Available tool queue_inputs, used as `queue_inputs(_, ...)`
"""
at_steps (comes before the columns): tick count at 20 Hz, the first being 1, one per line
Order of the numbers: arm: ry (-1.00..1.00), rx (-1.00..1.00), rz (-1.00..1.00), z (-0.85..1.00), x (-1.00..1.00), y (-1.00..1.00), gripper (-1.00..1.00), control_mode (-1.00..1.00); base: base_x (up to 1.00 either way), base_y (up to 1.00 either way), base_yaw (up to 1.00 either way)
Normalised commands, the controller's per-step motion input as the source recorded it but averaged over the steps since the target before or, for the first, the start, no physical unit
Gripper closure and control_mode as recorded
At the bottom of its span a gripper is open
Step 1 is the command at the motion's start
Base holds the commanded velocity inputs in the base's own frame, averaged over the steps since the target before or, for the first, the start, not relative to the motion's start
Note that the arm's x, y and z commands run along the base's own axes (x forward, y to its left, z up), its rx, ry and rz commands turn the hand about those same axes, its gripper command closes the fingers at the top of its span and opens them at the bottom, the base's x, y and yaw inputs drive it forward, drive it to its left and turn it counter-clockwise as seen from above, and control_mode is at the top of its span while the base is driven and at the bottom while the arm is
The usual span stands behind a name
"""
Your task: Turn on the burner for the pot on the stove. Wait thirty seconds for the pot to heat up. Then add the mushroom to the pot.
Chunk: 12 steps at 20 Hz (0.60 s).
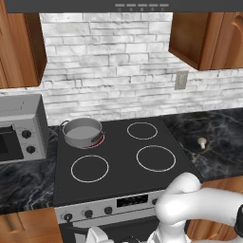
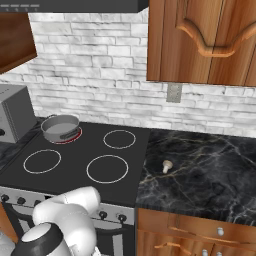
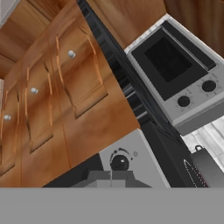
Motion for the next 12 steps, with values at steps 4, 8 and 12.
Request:
queue_inputs(4, -0.05, 0.03, -0.03, 0.27, -0.66, 0.33, 1.00, -1.00, 0.00, 0.00, 0.00)
queue_inputs(8, 0.02, 0.06, 0.00, 0.94, -0.44, 0.07, 1.00, -1.00, 0.00, 0.00, 0.00)
queue_inputs(12, 0.14, 0.00, -0.09, 1.00, -0.21, -0.18, 1.00, -1.00, 0.00, 0.00, 0.00)
